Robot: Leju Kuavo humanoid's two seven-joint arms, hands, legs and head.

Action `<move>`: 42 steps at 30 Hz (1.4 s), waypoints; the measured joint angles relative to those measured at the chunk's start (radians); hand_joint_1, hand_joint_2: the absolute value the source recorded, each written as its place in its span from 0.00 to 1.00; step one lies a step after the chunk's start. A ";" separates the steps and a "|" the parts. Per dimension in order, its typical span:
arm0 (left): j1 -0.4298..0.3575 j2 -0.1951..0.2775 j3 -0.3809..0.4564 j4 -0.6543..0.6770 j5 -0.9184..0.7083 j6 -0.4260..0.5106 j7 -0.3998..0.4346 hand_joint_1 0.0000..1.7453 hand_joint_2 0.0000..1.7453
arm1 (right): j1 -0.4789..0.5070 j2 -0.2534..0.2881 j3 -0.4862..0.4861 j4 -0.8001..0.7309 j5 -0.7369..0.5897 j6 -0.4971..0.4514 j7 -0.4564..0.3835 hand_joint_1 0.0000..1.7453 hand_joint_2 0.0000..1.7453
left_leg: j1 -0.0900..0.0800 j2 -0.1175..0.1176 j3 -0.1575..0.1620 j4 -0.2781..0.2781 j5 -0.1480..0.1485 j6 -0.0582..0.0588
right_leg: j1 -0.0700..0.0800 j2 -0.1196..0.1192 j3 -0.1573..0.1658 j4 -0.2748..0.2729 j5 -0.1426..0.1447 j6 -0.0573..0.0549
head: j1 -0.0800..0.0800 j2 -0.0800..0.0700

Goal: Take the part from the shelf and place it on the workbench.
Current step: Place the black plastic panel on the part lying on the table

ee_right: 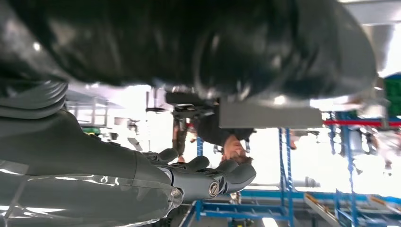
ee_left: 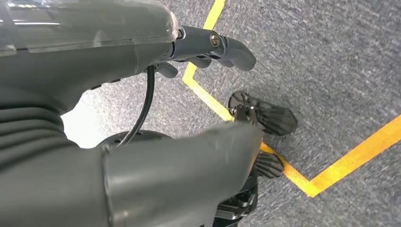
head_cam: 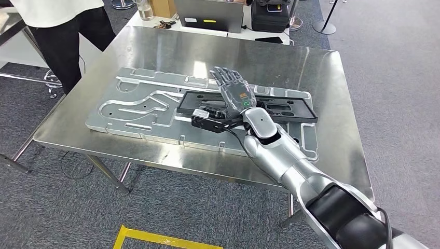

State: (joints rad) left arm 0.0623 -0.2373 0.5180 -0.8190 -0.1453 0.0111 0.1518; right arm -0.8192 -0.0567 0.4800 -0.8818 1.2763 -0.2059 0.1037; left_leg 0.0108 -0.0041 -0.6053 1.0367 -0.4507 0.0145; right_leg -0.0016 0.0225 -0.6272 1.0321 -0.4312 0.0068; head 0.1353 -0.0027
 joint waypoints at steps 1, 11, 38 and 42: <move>0.001 0.000 0.000 0.000 0.000 0.000 0.000 0.00 0.00 | 0.001 0.001 0.001 -0.009 -0.001 0.000 0.000 0.00 0.00 | 0.000 0.000 0.000 0.000 0.000 0.000 | 0.001 0.000 0.000 0.000 0.000 0.000 | 0.000 0.000; 0.001 0.002 0.000 0.000 -0.008 -0.007 -0.013 0.00 0.00 | 0.006 0.012 0.015 -0.086 -0.050 -0.010 -0.058 0.00 0.00 | 0.001 0.000 0.000 -0.001 0.001 -0.001 | 0.001 0.000 -0.001 0.001 0.000 0.000 | 0.000 0.000; 0.010 0.005 -0.044 0.005 -0.012 -0.010 -0.066 0.00 0.00 | -0.009 -0.027 0.263 -0.446 -0.217 0.080 -0.126 0.00 0.00 | 0.019 -0.057 0.001 -0.011 0.011 -0.015 | -0.029 0.027 0.026 0.006 -0.031 0.028 | 0.000 0.000; 0.016 0.006 -0.051 0.005 -0.011 -0.008 -0.067 0.00 0.00 | -0.007 -0.033 0.281 -0.464 -0.218 0.078 -0.127 0.00 0.00 | 0.022 -0.042 -0.020 0.024 -0.012 -0.036 | -0.027 -0.007 0.032 -0.005 -0.026 -0.006 | -0.001 0.000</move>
State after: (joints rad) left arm 0.0788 -0.2311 0.4671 -0.8142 -0.1562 0.0029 0.0846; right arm -0.8260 -0.0900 0.7613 -1.3459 1.0586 -0.1274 -0.0236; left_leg 0.0331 -0.0459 -0.6249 1.0611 -0.4629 -0.0217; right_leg -0.0289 0.0158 -0.5954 1.0275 -0.4569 0.0012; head 0.1345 -0.0027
